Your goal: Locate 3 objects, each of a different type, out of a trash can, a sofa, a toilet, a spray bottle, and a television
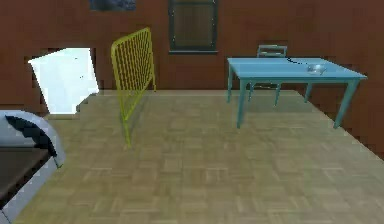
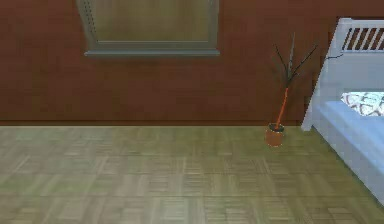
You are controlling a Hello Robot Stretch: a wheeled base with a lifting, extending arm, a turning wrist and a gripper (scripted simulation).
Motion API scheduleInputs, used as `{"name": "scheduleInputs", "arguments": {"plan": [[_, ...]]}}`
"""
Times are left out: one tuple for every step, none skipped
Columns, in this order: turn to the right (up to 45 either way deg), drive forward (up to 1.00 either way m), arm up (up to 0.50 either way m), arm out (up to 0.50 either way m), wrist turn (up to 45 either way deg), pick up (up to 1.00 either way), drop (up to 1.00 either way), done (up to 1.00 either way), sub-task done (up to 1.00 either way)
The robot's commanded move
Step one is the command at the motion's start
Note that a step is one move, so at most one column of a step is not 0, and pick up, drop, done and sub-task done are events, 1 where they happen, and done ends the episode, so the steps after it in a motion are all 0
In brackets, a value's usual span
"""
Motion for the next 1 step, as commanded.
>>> {"name": "scheduleInputs", "arguments": {"plan": [[-45.0,0.0,0.0,0.0,0.0,0.0,0.0,0.0,0.0]]}}
